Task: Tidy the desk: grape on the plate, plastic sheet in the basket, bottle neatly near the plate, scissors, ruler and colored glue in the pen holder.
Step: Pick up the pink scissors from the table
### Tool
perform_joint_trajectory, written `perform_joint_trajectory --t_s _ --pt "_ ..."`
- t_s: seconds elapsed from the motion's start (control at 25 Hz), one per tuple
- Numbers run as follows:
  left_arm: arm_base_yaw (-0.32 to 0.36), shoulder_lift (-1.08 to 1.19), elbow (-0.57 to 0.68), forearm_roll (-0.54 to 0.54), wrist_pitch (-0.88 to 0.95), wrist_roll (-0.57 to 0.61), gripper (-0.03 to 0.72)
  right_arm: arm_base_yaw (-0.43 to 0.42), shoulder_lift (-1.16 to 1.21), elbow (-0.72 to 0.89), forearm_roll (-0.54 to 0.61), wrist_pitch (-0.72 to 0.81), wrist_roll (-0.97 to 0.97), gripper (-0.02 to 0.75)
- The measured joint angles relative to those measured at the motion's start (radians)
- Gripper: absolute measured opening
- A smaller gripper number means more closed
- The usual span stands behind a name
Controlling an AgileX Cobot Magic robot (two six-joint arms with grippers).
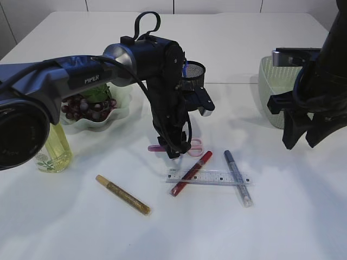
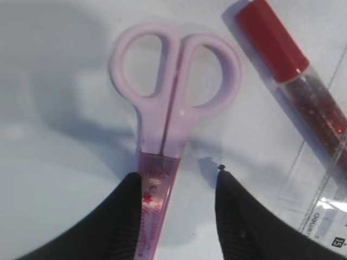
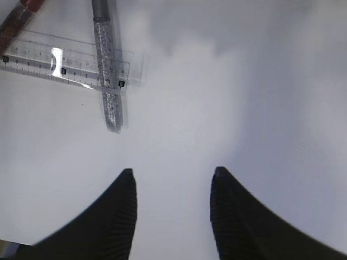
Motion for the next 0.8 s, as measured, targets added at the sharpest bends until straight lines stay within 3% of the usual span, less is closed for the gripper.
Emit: perform_joint_trajectory --t_s 0.8 --pt "-0.003 0.013 -0.010 0.030 -0.052 0.028 0.331 0.000 0.000 0.000 0.000 0.000 -0.003 0.365"
